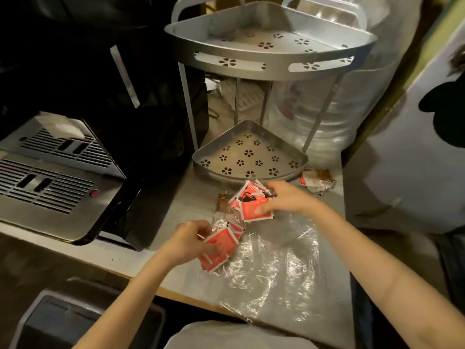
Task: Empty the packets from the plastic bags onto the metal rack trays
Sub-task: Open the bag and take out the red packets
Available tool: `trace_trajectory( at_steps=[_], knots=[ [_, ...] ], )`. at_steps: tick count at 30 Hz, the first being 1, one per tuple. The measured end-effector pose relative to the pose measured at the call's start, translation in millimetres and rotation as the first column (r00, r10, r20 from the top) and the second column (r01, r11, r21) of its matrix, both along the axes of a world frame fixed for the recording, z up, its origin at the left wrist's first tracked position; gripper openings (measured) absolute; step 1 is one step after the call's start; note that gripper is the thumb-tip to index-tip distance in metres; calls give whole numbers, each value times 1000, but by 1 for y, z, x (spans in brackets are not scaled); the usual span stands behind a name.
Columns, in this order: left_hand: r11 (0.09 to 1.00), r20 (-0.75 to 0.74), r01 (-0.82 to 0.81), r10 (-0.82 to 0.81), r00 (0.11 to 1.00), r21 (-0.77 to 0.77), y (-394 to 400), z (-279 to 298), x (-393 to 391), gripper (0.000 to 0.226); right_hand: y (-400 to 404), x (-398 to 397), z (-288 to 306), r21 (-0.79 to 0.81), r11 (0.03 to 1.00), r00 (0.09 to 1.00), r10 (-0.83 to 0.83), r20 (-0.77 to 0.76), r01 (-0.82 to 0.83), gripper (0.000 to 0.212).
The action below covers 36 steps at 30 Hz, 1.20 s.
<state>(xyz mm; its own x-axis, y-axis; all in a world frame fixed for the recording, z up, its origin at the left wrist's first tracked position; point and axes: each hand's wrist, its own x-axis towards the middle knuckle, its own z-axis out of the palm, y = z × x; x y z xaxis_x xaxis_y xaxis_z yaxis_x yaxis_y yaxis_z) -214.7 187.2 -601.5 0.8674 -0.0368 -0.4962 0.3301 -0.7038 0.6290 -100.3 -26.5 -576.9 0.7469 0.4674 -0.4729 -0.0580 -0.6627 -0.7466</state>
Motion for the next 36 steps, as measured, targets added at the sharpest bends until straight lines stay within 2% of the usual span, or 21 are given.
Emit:
trace_trajectory(
  at_steps=[3, 5, 7, 10, 12, 13, 15, 16, 18, 20, 21, 22, 23, 25, 27, 30, 33, 36],
  knots=[
    [993, -56, -16, 9, 998, -114, 1, 2, 12, 24, -14, 1, -2, 135, 982, 983, -115, -146, 135, 40],
    [970, -117, -54, 26, 993, -236, 2, 6, 20, 33, -25, 1, -5, 168, 960, 959, -187, -212, 224, 33],
    [913, -180, -138, 73, 981, -384, 7, 5, 30, 50, -35, 0, -5, 179, 940, 934, -239, -266, 292, 31],
    [828, -280, -212, 70, 957, -520, 9, 9, 44, 93, -46, 0, -6, 233, 878, 873, -318, -370, 418, 29],
    [756, -349, -248, 28, 937, -605, 5, 13, 52, 102, -51, 0, -5, 247, 840, 837, -359, -414, 482, 24],
    [682, -401, -321, 45, 915, -656, 4, 13, 54, 100, -53, 0, -3, 248, 821, 819, -382, -429, 513, 23],
    [453, -504, -486, 90, 859, -747, 2, 10, 57, 91, -58, 1, 1, 262, 773, 775, -420, -472, 578, 27],
    [333, -522, -519, 87, 848, -788, 1, 8, 57, 86, -60, 2, 4, 272, 745, 751, -431, -500, 609, 30],
    [150, -516, -525, 93, 851, -838, -6, 6, 53, 71, -62, 1, 11, 287, 697, 711, -447, -543, 657, 33],
    [29, -506, -514, 132, 852, -857, -14, 5, 52, 50, -64, 2, 16, 301, 659, 686, -461, -563, 690, 38],
    [14, -495, -506, 181, 850, -863, -19, 7, 52, 44, -65, 2, 17, 310, 642, 678, -465, -570, 701, 41],
    [30, -483, -503, 238, 843, -864, -23, 9, 54, 44, -66, 2, 18, 315, 628, 669, -469, -576, 712, 42],
    [88, -476, -516, 281, 834, -852, -27, 12, 55, 44, -66, 3, 18, 321, 622, 667, -467, -580, 714, 42],
    [288, -416, -500, 305, 857, -817, -36, 16, 60, 46, -65, 3, 20, 339, 636, 687, -441, -578, 693, 41],
    [421, -364, -491, 349, 864, -763, -40, 16, 67, 56, -63, 2, 21, 356, 665, 719, -411, -561, 657, 35],
    [495, -331, -528, 433, 838, -690, -42, 18, 76, 61, -62, 4, 25, 384, 682, 754, -390, -529, 623, 20],
    [535, -280, -514, 459, 843, -670, -39, 23, 85, 40, -62, 7, 27, 412, 691, 784, -382, -489, 594, 20],
    [510, -322, -510, 413, 852, -693, -39, 27, 91, 25, -55, 6, 27, 404, 701, 778, -353, -520, 588, 18]
  ],
)
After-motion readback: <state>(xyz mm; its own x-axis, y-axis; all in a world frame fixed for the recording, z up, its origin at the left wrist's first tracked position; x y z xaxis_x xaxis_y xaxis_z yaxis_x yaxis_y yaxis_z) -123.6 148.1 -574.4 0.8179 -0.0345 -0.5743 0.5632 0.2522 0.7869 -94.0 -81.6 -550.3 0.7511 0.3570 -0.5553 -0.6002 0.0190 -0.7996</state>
